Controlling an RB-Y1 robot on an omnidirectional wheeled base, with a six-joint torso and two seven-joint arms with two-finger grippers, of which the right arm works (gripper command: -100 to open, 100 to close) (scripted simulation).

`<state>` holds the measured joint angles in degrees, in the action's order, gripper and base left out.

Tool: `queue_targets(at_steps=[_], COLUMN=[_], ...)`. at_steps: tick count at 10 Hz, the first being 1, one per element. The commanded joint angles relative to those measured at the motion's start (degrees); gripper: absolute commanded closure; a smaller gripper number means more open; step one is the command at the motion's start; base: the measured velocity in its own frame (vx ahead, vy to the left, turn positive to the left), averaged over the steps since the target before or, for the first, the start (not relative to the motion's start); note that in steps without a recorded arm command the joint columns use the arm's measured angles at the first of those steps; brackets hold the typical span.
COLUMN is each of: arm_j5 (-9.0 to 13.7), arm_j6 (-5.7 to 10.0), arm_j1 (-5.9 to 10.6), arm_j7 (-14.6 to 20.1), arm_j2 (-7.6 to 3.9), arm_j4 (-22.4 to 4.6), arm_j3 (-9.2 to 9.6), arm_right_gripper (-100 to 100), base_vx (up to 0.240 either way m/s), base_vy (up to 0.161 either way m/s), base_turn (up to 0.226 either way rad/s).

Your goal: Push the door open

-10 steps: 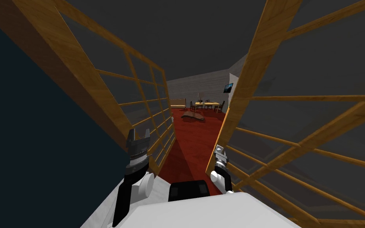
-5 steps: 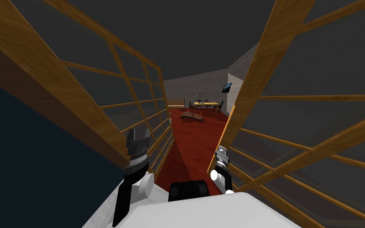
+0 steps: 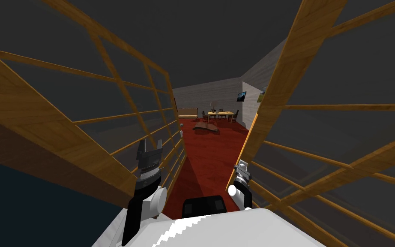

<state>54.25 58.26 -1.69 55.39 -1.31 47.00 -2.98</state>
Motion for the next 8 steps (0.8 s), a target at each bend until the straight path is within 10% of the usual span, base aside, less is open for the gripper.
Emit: queue_targets(at_steps=[1,8], arm_j5=[0.8,3.6], arm_j6=[0.28,1.24], arm_j1=[-0.04,-0.2], arm_j7=[-0.2,-0.9], arm_j2=[-0.87,-1.94], arm_j4=[0.0,-0.2], arm_j3=[-0.92,-4.16], arm_right_gripper=[100,100], base_vx=[0.116,0.174], base_vy=[-0.045,-0.066], base_turn=[-0.044,-0.044])
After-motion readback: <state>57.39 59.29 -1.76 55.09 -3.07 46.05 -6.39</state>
